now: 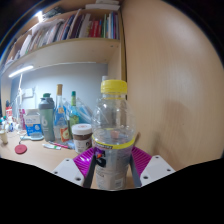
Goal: Pour water
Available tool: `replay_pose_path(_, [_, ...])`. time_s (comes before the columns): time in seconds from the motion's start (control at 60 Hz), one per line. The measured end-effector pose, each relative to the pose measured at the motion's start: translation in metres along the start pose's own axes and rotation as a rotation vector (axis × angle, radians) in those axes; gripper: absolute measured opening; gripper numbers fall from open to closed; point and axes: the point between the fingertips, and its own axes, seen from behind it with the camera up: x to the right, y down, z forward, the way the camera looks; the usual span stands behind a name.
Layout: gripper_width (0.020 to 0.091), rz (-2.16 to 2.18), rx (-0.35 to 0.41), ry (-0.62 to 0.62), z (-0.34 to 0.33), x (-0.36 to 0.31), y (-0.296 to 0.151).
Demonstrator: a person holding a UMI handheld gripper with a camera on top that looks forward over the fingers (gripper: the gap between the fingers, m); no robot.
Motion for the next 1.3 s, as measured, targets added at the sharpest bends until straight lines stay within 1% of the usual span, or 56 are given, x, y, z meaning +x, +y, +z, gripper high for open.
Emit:
replay_pose_path(0.1, [0.055,0.0,0.003,0.0,0.0,0.0,-0.001])
replay_pose_path(0.167, [0.051,0.008,0.001,-0.003,0.001,0.001,-0.001])
replay_pose_path(0.183, [0.0509,0.009,0.0,-0.002,0.001,0.001,-0.001])
replay_pose_path(0.2, [0.0488,0.007,-0.001,-0.002,0.001,0.001,-0.001])
replay_pose_path(0.267, [0.0464,-0.006,-0.006,0.011,0.001,0.001,0.0])
replay_pose_path(0.283, [0.0445,-0.01,-0.007,0.014,0.0,0.001,0.0])
replay_pose_path(0.383, [0.0442,-0.067,-0.034,0.008,-0.009,-0.013,0.001])
replay_pose_path(0.5, [0.0438,-0.16,0.015,-0.023,-0.027,-0.049,-0.043])
replay_pose_path(0.6, [0.0437,-0.245,0.075,-0.07,-0.044,-0.105,-0.087])
replay_pose_path(0.667, [0.0438,-0.361,0.109,-0.077,-0.045,-0.147,-0.115])
replay_pose_path(0.783, [0.0439,-0.706,0.177,-0.065,-0.043,-0.229,-0.155])
replay_pose_path(0.833, [0.0439,-0.873,0.206,-0.061,-0.045,-0.265,-0.165])
replay_pose_path(0.933, [0.0437,-1.22,0.277,-0.055,-0.042,-0.346,-0.167])
replay_pose_path(1.033, [0.0434,-1.568,0.375,-0.013,-0.035,-0.409,-0.166])
replay_pose_path(1.15, [0.0434,-1.902,0.479,0.024,-0.037,-0.464,-0.158])
replay_pose_path(1.217, [0.0438,-2.106,0.556,0.055,-0.039,-0.488,-0.155])
replay_pose_path(1.3, [0.0437,-2.261,0.635,0.056,-0.042,-0.516,-0.149])
